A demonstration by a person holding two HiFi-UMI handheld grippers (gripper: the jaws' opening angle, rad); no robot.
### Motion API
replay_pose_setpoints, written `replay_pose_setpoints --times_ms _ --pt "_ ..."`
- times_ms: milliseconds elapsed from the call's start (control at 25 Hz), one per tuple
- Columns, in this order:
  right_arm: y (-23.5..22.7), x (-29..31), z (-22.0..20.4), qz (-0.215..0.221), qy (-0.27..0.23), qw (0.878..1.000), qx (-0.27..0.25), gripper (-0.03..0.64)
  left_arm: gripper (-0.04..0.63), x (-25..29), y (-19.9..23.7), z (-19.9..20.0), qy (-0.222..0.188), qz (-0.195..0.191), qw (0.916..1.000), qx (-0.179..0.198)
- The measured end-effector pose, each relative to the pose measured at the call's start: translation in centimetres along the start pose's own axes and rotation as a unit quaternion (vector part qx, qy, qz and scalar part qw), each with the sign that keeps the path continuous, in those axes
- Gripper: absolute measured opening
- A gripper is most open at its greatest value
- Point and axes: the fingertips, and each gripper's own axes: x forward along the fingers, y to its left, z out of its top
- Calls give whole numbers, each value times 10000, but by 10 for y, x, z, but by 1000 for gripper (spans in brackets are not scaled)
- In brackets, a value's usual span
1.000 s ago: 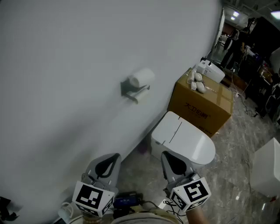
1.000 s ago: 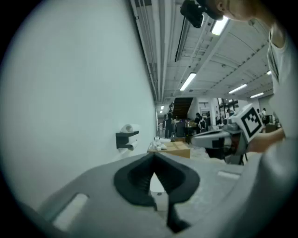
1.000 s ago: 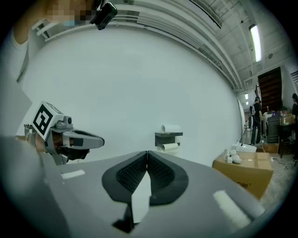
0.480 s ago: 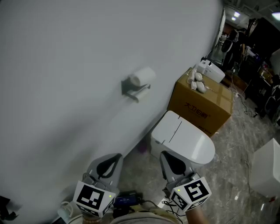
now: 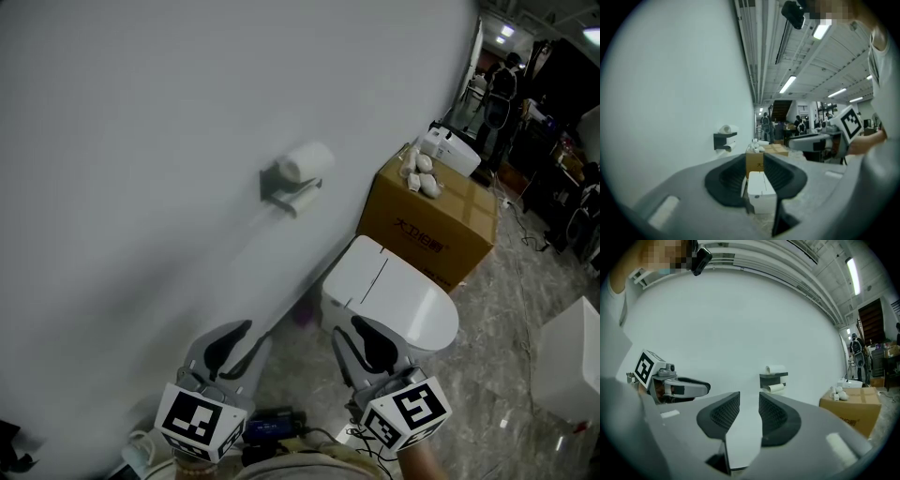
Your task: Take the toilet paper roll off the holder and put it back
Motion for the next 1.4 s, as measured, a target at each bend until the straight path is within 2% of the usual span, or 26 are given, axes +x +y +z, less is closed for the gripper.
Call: replay_pose_setpoints --times_ms 640,920,1400 --pt "4 3 7 -179 66 9997 -172 115 110 -1 10 0 -74 -100 9999 -88" --pt "-10 7 5 -208 91 9996 -185 115 110 10 11 -1 -69 -80 9999 -89" --pt "-52 48 5 153 46 9998 -119 115 110 60 27 10 -81 169 9998 53"
